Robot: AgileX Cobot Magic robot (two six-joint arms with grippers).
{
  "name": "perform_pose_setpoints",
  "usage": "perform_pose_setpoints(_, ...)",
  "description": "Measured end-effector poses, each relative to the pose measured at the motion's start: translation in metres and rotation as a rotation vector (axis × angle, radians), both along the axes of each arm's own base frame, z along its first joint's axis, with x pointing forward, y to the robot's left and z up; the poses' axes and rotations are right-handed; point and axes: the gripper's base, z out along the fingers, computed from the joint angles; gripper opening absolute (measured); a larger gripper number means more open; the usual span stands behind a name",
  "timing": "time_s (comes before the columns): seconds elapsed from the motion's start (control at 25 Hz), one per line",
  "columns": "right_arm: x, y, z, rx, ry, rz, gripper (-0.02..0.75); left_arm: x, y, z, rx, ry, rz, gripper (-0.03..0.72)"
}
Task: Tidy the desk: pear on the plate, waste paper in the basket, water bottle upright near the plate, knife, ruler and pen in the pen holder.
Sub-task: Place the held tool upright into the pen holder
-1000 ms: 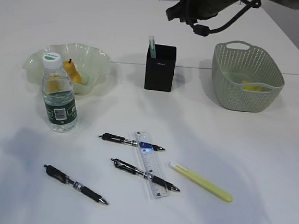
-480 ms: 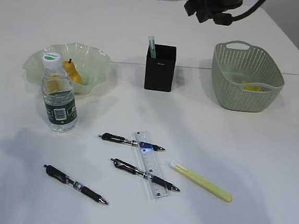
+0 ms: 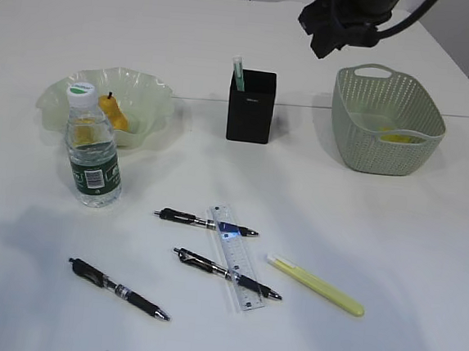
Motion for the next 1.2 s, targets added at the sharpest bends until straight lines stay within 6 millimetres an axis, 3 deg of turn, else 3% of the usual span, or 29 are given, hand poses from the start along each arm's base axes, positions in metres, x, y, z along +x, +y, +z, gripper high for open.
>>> perform_pose_setpoints(0.68, -0.01, 0.005, -0.005, 0.059, 0.122, 0.017, 0.232, -0.001, 0.0, -0.001, 0.0, 0.012, 0.0, 0.402)
perform_pose_setpoints(1.2, -0.027, 0.003, -0.069, 0.014, 0.351, 0.031, 0.232, -0.001, 0.0, -0.001, 0.0, 0.014, 0.0, 0.402)
